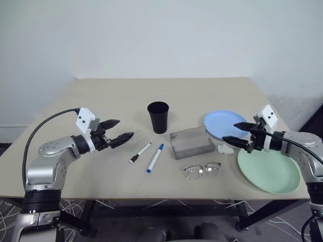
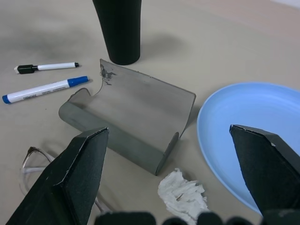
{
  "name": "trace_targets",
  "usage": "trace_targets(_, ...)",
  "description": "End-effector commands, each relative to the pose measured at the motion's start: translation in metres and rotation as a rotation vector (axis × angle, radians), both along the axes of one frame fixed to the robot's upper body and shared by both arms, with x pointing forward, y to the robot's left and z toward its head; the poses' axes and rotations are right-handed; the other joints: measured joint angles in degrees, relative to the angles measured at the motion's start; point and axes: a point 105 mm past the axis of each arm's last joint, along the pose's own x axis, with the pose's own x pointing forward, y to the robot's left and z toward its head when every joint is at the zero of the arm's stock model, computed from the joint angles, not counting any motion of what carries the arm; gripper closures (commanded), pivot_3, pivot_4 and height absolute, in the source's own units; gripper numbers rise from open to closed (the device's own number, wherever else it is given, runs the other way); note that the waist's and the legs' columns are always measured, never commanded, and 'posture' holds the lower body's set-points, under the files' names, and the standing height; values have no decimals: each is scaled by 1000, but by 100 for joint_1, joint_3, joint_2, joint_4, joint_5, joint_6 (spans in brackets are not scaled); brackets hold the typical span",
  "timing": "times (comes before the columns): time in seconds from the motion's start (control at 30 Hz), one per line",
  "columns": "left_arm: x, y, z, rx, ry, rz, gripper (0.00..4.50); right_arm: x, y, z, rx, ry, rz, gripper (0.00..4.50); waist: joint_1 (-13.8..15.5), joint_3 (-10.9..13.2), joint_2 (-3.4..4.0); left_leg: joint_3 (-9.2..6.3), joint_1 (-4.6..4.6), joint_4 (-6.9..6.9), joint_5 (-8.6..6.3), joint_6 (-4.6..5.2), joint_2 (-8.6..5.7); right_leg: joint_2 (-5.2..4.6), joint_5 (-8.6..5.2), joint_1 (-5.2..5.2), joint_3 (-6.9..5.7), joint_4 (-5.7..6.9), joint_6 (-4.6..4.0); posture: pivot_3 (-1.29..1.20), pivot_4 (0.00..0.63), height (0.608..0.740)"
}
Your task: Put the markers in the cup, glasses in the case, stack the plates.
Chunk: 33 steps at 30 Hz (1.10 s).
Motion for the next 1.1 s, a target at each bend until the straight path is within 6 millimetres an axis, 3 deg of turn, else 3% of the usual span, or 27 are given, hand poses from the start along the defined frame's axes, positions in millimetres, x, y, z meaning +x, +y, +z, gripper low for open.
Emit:
trace_targets(0.03,0,-6,14,-13,-45,-19,3,1,1,16,2,-67,21,14,1,0,0,0,0,0,0,0,0,0,0,0,0,-1,0,0,0,732)
trace_targets(0.63,4,-15,6,-13,-54,-32,3,5,-21,16,-35,-93,11,14,1,0,-1,2,0,0,0,0,5,1,1,3,-4,-9,1,0,0,732)
trace_targets(0.87,-2,-15,9,22,-69,-74,3,16,-19,17,-67,-92,55,14,-3,0,-1,15,1,4,0,0,15,3,2,2,-7,-10,3,0,0,732)
trace_targets(1.1,-7,-19,0,27,-68,-84,3,16,-31,9,-85,-58,28,14,18,1,1,10,0,6,-3,-2,21,5,2,3,-14,-12,3,0,0,732)
